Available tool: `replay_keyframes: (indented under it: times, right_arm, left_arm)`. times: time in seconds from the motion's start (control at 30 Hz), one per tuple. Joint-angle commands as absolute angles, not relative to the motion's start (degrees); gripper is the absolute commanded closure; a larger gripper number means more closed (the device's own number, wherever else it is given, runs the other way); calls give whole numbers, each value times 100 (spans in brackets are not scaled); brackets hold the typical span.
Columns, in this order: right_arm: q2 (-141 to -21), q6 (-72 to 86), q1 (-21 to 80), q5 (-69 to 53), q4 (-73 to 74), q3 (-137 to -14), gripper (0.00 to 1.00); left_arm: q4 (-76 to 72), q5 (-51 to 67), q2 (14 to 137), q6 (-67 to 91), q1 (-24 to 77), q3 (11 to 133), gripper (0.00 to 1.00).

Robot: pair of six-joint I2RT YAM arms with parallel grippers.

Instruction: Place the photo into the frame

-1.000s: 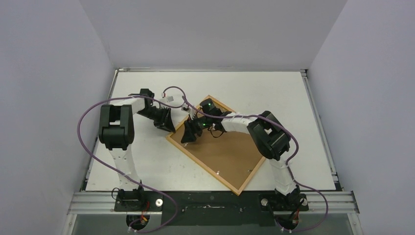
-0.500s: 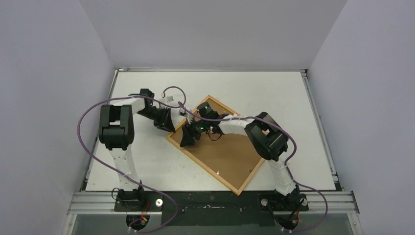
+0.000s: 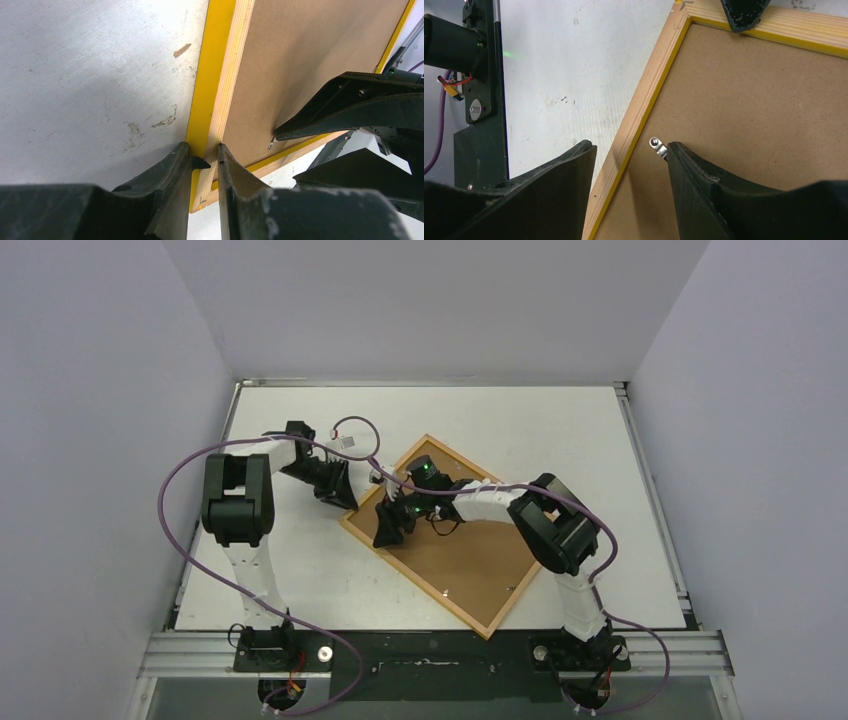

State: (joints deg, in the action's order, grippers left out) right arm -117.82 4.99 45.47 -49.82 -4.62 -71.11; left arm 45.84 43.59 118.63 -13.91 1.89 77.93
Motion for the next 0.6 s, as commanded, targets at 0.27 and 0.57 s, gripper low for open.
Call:
replay_keyframes:
  times: [0.27, 0.57]
  right_arm:
    - [-11322, 550, 4750, -4868, -431, -6781, 46]
    - [-11158, 741, 4825, -4781, -617, -6580, 47]
  left_arm:
    - [4346, 4034, 11764, -1398, 237, 7916, 81]
    - [4340, 4050, 11730, -1379, 237, 7924, 81]
